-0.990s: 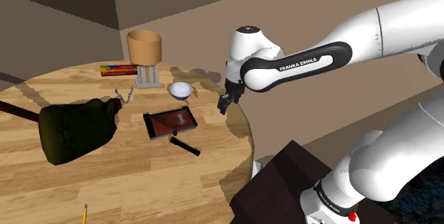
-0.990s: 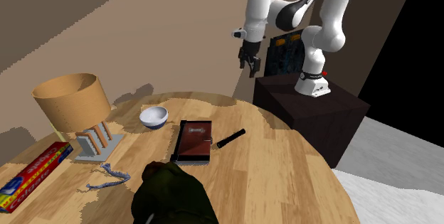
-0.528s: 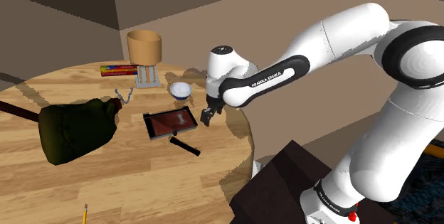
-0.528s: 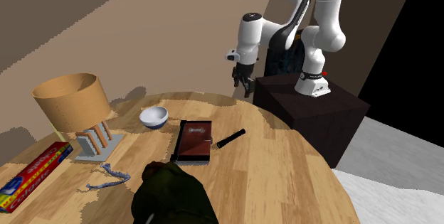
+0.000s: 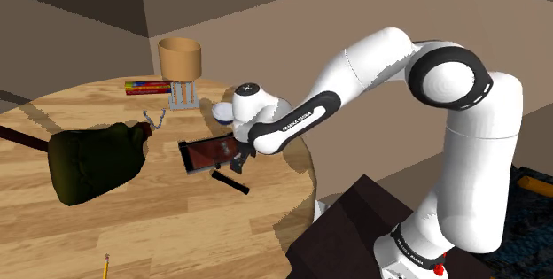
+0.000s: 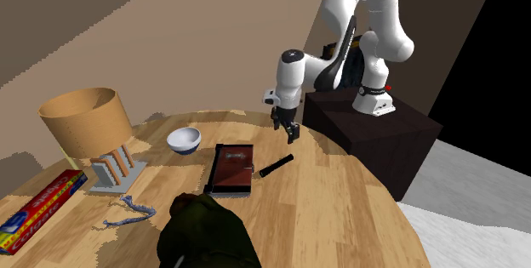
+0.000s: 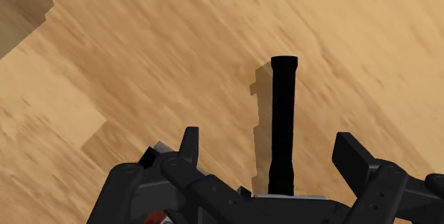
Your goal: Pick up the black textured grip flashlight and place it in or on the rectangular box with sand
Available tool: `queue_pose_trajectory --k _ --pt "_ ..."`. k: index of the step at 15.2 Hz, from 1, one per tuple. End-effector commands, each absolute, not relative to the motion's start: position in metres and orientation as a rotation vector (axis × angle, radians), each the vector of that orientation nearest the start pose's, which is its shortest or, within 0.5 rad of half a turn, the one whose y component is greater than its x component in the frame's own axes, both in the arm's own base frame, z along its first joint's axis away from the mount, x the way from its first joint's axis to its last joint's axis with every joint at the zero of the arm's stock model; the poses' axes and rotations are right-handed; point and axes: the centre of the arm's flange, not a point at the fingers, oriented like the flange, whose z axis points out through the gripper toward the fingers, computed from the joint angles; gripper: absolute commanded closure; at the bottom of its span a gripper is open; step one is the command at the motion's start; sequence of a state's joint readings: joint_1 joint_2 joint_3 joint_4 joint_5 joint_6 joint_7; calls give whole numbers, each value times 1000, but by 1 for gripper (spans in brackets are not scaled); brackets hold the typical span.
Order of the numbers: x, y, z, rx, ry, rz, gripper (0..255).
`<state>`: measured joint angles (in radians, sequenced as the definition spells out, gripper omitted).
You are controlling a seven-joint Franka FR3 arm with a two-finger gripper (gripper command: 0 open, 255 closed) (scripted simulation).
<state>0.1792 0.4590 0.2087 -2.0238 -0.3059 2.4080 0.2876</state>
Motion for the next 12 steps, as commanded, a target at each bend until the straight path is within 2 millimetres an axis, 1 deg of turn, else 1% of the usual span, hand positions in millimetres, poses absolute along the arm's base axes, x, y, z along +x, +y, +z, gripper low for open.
queue_pose_trajectory --k 1,6,12 --pt "562 233 198 -3214 -548 40 0" --pt "581 265 144 -3201 -631 66 0" --pt "580 261 113 -3201 -631 66 0"
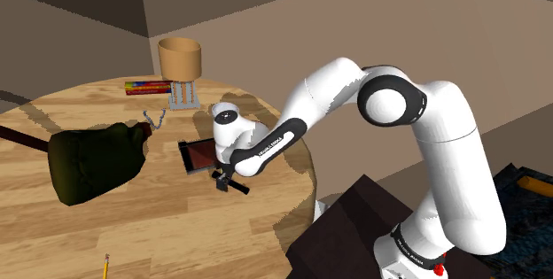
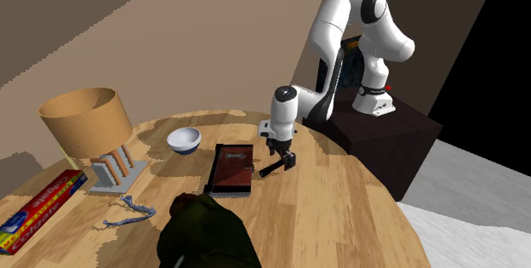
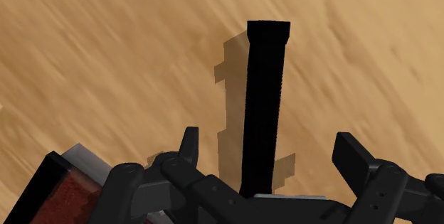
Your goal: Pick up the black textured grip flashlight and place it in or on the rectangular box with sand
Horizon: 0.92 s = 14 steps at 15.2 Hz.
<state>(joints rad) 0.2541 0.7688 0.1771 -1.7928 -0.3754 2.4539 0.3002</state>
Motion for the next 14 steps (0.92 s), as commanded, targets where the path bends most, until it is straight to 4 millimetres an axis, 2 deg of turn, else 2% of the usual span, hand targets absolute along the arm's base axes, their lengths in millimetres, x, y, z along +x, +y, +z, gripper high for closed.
queue_pose_trajectory --k 1,10,11,14 --pt "580 260 108 -3201 -631 66 0" --pt "580 260 105 -3201 -631 66 0" --pt "580 260 105 -3201 -631 66 255" --pt "580 260 105 -3201 -631 66 255"
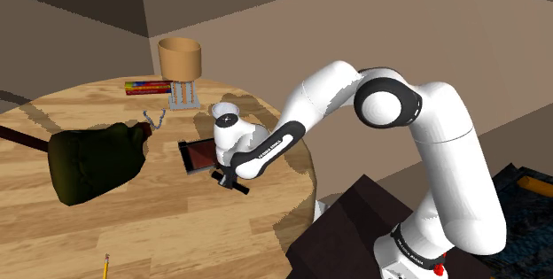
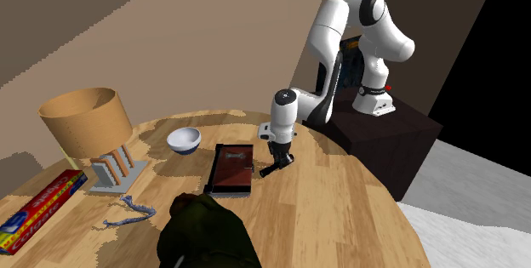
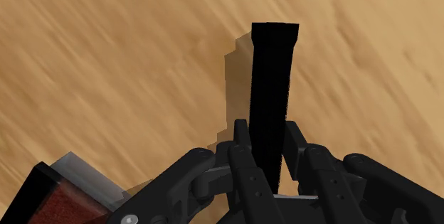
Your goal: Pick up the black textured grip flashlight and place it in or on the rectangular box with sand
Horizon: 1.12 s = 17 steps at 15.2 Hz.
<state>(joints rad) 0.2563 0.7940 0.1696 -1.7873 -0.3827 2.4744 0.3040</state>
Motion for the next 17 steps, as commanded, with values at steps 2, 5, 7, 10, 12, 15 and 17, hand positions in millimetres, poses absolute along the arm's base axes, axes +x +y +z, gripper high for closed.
queue_pose_trajectory --k 2,5,7,10,12,15,17 --pt "580 260 105 -3201 -631 66 255" --pt "580 260 105 -3201 -631 66 255" --pt "580 260 110 -3201 -631 66 255" --pt "580 260 126 -3201 -631 66 255" --pt "580 260 136 -3201 -631 66 255" --pt "580 260 152 -3201 -631 66 255" --pt "580 260 163 -3201 -631 66 255"
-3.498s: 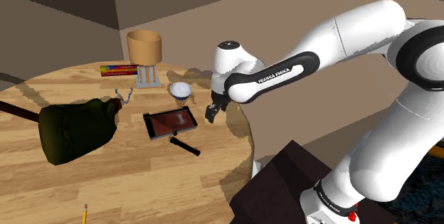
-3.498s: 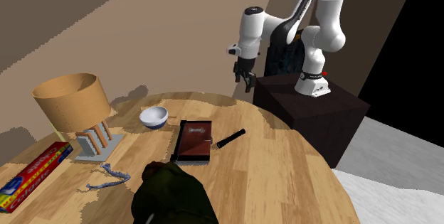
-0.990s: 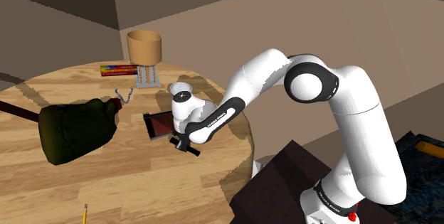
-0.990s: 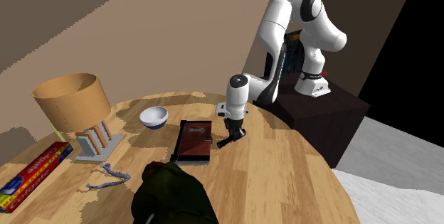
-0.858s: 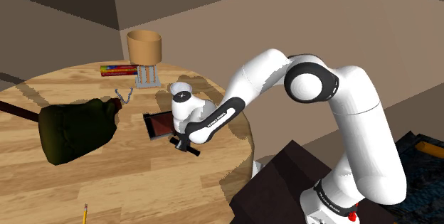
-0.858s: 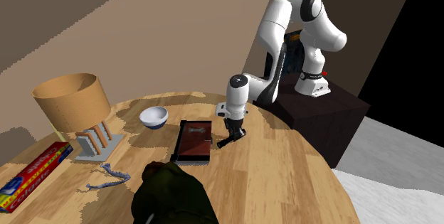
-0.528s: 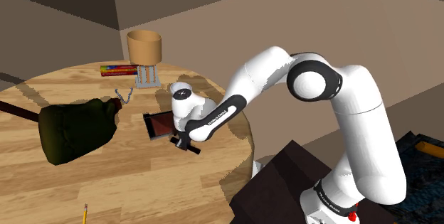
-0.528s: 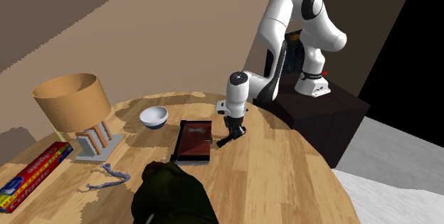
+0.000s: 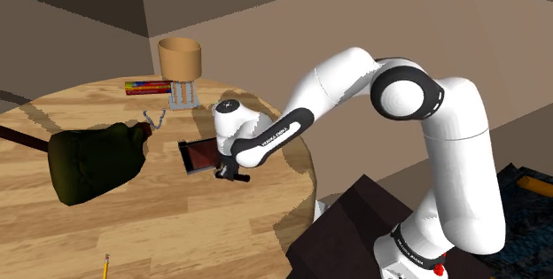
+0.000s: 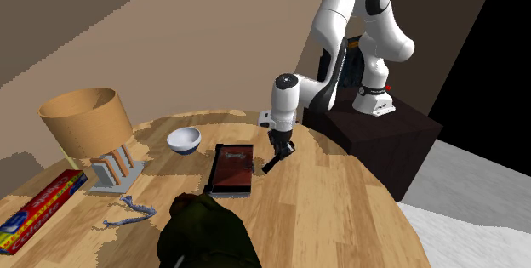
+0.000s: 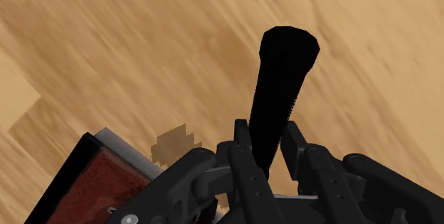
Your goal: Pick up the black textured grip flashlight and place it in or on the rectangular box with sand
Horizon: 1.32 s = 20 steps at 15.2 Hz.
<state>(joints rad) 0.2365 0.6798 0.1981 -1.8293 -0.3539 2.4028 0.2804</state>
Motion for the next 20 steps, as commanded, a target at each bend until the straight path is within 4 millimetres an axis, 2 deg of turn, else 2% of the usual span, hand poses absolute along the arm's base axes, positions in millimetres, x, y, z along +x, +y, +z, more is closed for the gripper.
queue_pose_trajectory --k 1,12,20 --pt "580 260 168 -3201 -631 66 255" --pt "580 260 225 -3201 -631 66 255" --pt "684 243 227 -3201 -631 66 255"
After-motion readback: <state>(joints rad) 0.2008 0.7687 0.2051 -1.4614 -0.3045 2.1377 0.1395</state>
